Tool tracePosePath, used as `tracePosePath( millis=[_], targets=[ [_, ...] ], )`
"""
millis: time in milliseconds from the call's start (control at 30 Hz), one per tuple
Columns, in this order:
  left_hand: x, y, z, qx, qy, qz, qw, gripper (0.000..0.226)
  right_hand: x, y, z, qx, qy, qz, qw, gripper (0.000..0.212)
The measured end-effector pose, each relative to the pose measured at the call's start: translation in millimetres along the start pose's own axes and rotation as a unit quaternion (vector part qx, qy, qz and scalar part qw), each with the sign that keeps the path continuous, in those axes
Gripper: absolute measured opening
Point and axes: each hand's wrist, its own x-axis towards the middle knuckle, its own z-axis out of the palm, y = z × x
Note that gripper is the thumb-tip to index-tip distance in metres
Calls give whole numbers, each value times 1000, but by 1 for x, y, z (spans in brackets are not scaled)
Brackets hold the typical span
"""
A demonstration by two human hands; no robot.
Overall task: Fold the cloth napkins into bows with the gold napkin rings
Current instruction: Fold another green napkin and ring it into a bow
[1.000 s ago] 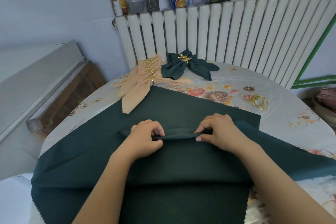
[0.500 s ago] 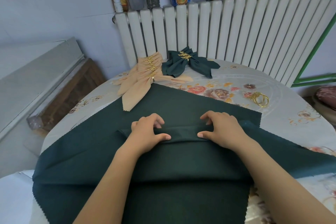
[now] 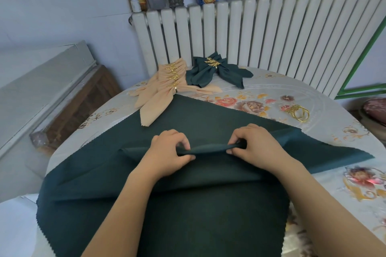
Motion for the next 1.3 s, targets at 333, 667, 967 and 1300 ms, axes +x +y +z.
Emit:
tracePosePath(
  millis=[333,667,967,1300],
  targets=[
    [-2,2,1,-28,-60,-26,997,22,-4,0,-1,19,-65,46,997,16],
    [0,10,3,2,50,-12,999,13,2,-5,11,-49,48,22,997,10],
    [-5,8,3,0,-23,15,1000,22,-6,-5,-4,28,-25,2,999,7],
    [-12,25,7,34,-98,-42,994,28,-6,-5,3,0,-71,-12,997,29]
  ],
)
